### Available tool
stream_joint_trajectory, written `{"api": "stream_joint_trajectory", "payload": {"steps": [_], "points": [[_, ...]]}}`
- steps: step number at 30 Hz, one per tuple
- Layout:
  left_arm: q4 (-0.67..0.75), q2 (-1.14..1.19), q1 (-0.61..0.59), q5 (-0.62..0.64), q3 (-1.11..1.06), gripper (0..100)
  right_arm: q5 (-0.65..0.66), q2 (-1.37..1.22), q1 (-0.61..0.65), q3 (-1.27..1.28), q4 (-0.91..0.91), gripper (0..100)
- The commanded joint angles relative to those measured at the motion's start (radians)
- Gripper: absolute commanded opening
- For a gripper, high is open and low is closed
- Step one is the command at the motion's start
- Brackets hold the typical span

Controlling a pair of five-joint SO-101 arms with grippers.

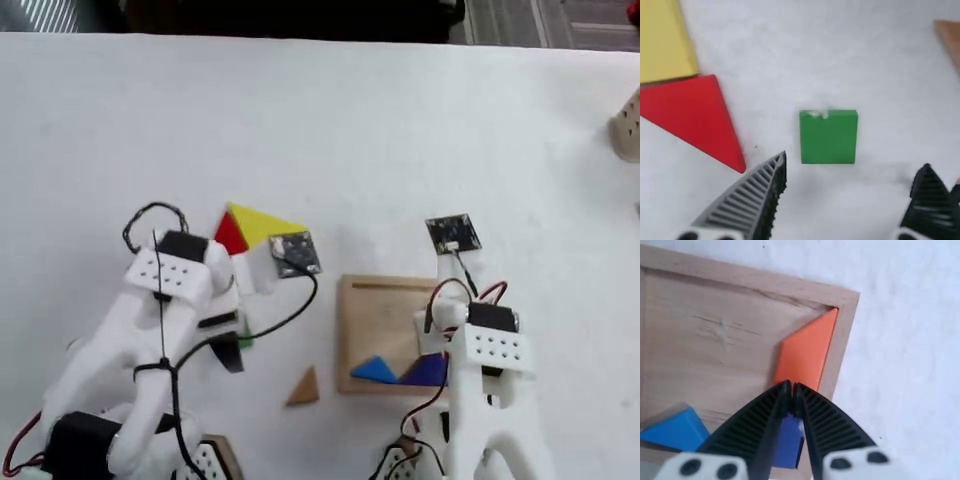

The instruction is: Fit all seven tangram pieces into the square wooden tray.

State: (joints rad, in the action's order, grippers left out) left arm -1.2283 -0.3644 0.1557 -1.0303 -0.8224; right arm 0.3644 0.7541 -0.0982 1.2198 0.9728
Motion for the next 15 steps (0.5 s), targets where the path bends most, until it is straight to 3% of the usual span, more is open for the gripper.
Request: {"api": "stream_joint_trajectory", "payload": {"steps": [1, 12, 15], "points": [[0.048, -0.004, -0.019, -0.049, 0.005, 38, 0.011, 0.021, -0.001, -0.005, -0.015, 1.9], [0.328, -0.002, 0.012, -0.043, -0.201, 38, 0.011, 0.021, 0.001, -0.005, -0.015, 2.0], [0.368, -0.002, 0.013, 0.031, -0.213, 38, 0.011, 0.019, 0.001, -0.005, -0.015, 2.0]]}}
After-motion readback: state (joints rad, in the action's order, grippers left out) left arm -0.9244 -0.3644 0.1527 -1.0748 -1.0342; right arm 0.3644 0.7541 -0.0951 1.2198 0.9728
